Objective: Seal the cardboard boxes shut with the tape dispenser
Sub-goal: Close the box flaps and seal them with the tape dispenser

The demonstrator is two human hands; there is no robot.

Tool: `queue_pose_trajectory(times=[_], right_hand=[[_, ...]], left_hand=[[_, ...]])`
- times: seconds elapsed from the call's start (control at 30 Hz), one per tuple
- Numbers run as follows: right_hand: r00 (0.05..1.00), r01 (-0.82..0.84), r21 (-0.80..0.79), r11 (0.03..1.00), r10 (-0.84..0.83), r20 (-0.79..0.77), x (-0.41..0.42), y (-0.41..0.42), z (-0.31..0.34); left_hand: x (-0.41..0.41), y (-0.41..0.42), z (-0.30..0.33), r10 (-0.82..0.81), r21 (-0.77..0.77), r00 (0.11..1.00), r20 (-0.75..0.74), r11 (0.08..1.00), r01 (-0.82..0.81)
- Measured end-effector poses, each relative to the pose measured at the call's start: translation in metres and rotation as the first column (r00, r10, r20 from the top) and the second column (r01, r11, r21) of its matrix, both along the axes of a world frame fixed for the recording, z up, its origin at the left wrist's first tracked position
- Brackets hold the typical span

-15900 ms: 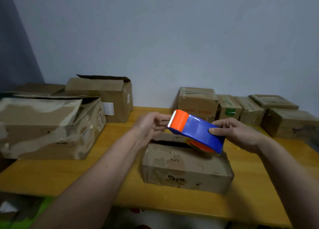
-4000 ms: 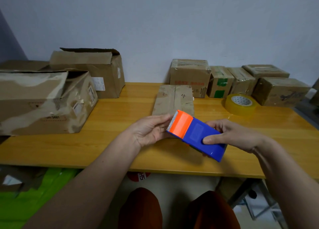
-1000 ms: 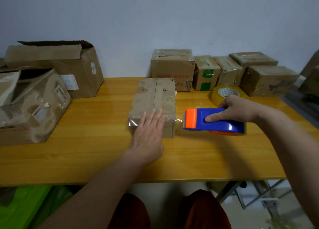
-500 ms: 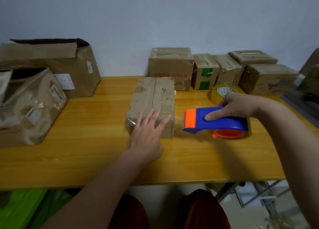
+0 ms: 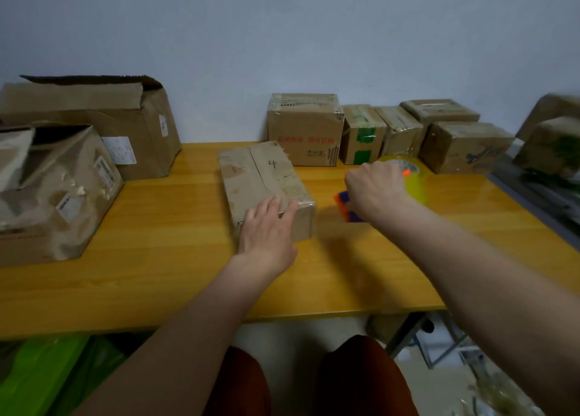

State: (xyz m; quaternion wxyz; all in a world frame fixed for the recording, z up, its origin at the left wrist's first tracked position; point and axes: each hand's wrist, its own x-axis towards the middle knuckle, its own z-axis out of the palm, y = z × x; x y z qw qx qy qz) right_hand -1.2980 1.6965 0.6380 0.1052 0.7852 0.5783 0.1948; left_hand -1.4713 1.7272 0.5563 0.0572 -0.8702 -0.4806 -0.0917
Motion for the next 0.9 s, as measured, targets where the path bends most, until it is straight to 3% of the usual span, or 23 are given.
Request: queue_pose_trajectory(times=[0.07, 0.2, 0.3, 0.37, 0.53, 0.6, 0.63, 0.67, 0.73, 0.8, 0.9], right_hand=[[0.998, 0.052, 0.008, 0.999, -0.051, -0.024, 0.010, -0.011, -0.012], [0.975, 0.133, 0.197, 0.971, -0.092, -0.202, 0.018, -0.013, -0.021], [0.958, 0.134, 0.212, 0.968, -0.072, -0.278, 0.014, -0.018, -0.046], [0.960, 0.140, 0.176, 0.974, -0.091, -0.263, 0.015, -0.024, -0.070], [0.945, 0.230, 0.043, 0.972, -0.213, -0.250, 0.023, -0.031, -0.093], [0.938, 0.222, 0.147, 0.964, -0.171, -0.301, 0.022, -0.031, -0.085], [0.924, 0.163, 0.266, 0.950, -0.053, -0.378, 0.016, -0.031, -0.080], [0.878, 0.077, 0.400, 0.913, 0.128, -0.461, 0.005, -0.030, -0.076], [0.681, -0.040, 0.526, 0.850, 0.408, -0.608, -0.024, -0.023, -0.068], [0.525, -0.080, 0.474, 0.877, 0.441, -0.728, -0.049, -0.008, -0.066], [0.450, 0.013, 0.380, 0.925, 0.334, -0.828, -0.064, 0.023, -0.068]], left_hand=[[-0.003, -0.002, 0.003, -0.005, -0.011, 1.000, -0.031, 1.000, 0.005], [-0.005, 0.004, 0.016, -0.034, 0.023, 0.996, -0.083, 0.999, 0.036], [-0.017, 0.013, 0.029, -0.109, -0.155, 0.994, 0.016, 0.982, 0.110], [-0.031, 0.023, 0.036, -0.123, -0.281, 0.986, 0.108, 0.948, 0.149], [-0.062, 0.035, 0.024, -0.152, -0.301, 0.988, -0.041, 0.944, 0.133], [-0.070, 0.037, 0.016, -0.164, -0.315, 0.986, -0.028, 0.938, 0.147], [-0.072, 0.040, 0.014, -0.174, -0.329, 0.984, -0.029, 0.932, 0.155], [-0.074, 0.043, 0.013, -0.192, -0.336, 0.980, -0.043, 0.927, 0.167], [-0.078, 0.051, 0.016, -0.240, -0.340, 0.968, -0.078, 0.919, 0.200], [-0.084, 0.056, 0.020, -0.273, -0.355, 0.957, -0.103, 0.908, 0.221], [-0.088, 0.058, 0.020, -0.308, -0.351, 0.939, -0.156, 0.906, 0.238]])
